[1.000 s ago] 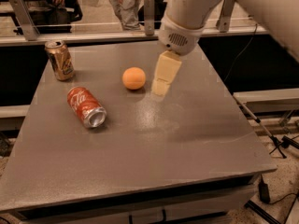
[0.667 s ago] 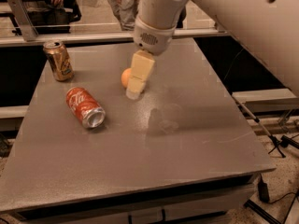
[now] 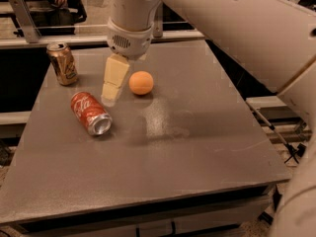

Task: Place coke can upright

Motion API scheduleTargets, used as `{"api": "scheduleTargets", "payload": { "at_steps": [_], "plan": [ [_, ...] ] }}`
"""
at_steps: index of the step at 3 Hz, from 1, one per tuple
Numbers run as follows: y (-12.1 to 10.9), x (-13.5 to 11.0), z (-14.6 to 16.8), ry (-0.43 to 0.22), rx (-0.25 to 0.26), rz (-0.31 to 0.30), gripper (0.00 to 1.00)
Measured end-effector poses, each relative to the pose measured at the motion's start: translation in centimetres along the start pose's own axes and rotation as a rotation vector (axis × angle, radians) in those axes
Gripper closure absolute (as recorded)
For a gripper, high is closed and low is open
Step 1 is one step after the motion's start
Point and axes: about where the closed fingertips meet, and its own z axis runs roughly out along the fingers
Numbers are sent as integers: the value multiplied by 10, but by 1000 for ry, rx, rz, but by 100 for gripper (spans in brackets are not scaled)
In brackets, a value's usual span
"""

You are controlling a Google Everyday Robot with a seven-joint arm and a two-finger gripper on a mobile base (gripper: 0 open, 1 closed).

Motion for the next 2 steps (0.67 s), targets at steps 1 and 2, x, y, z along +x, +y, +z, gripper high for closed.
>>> {"api": "scheduleTargets", "payload": {
  "at_steps": [1,2],
  "plan": [
    [16,-27,13,23,-1,14,0],
    [33,-45,16,36,26,52,0]
  ]
}}
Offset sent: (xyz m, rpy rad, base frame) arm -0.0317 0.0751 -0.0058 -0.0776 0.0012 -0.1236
